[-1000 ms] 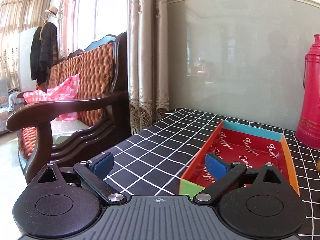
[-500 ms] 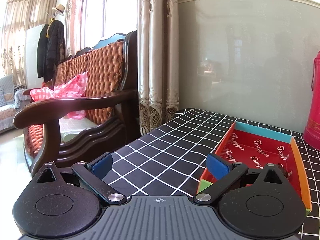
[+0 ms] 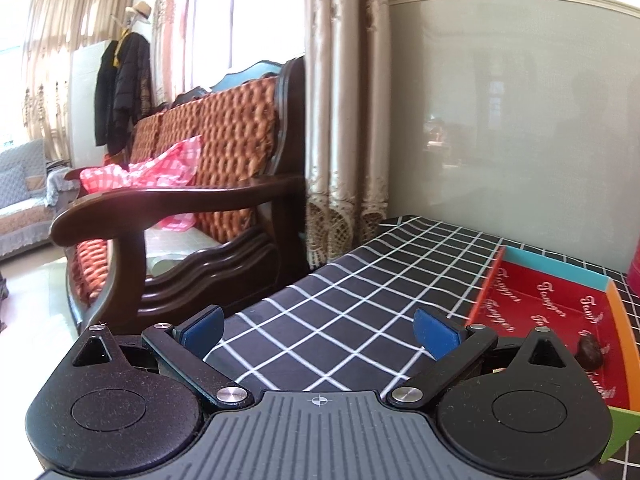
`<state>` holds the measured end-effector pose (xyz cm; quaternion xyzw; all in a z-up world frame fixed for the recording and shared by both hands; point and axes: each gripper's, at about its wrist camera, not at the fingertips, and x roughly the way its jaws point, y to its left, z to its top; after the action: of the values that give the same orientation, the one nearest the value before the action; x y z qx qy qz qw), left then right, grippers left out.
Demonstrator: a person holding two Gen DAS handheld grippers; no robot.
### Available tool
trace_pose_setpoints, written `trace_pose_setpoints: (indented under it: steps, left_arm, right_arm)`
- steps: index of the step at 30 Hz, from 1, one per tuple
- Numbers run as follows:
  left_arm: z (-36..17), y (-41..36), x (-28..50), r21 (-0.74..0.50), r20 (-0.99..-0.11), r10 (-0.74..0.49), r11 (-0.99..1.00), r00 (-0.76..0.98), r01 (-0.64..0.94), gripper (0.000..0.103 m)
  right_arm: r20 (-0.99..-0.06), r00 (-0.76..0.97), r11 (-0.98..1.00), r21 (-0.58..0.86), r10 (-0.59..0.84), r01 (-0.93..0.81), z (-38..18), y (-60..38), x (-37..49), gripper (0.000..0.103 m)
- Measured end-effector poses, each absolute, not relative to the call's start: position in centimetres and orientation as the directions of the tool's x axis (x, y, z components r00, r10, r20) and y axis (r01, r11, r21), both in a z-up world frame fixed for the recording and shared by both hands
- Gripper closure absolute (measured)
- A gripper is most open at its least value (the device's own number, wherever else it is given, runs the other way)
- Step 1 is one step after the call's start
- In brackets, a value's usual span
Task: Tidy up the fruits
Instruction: 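Carry the orange cube piece into the red box and open the right gripper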
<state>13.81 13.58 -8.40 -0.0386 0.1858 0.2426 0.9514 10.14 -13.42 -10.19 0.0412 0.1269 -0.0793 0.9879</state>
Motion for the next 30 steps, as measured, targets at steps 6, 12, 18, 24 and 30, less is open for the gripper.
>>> trace_pose_setpoints:
  steps: [6, 12, 18, 24, 30]
  left_arm:
    - [-8.6, 15.5, 13.1, 0.020, -0.376, 0.478, 0.861, 0.794, -0.509, 0.003]
    - [-8.8, 16.9, 12.4, 0.022, -0.378, 0.496, 0.849, 0.782, -0.528, 0.002]
    - [-8.9, 17.9, 12.2, 0.027, -0.381, 0.509, 0.840, 0.771, -0.541, 0.002]
    - [-8.9, 18.1, 12.2, 0.011, -0.387, 0.502, 0.841, 0.773, -0.541, 0.002]
    - [-8.8, 16.6, 12.6, 0.018, -0.384, 0.479, 0.859, 0.790, -0.512, 0.002]
  right_arm:
    - [-0.237, 0.972, 1.000, 0.012, 0.004, -0.001, -9.8, -9.1, 11.3, 0.086]
    - [-0.242, 0.969, 0.996, -0.061, 0.055, -0.072, -9.5, -5.8, 11.9, 0.086]
    - [-0.280, 0.960, 0.996, -0.074, 0.025, -0.048, -10.1, -5.0, 13.1, 0.070]
    - [-0.194, 0.981, 0.999, -0.040, 0.005, -0.013, -9.4, -5.9, 11.6, 0.038]
    - [-0.157, 0.984, 0.996, -0.045, -0.083, 0.077, -8.8, -7.8, 10.7, 0.026]
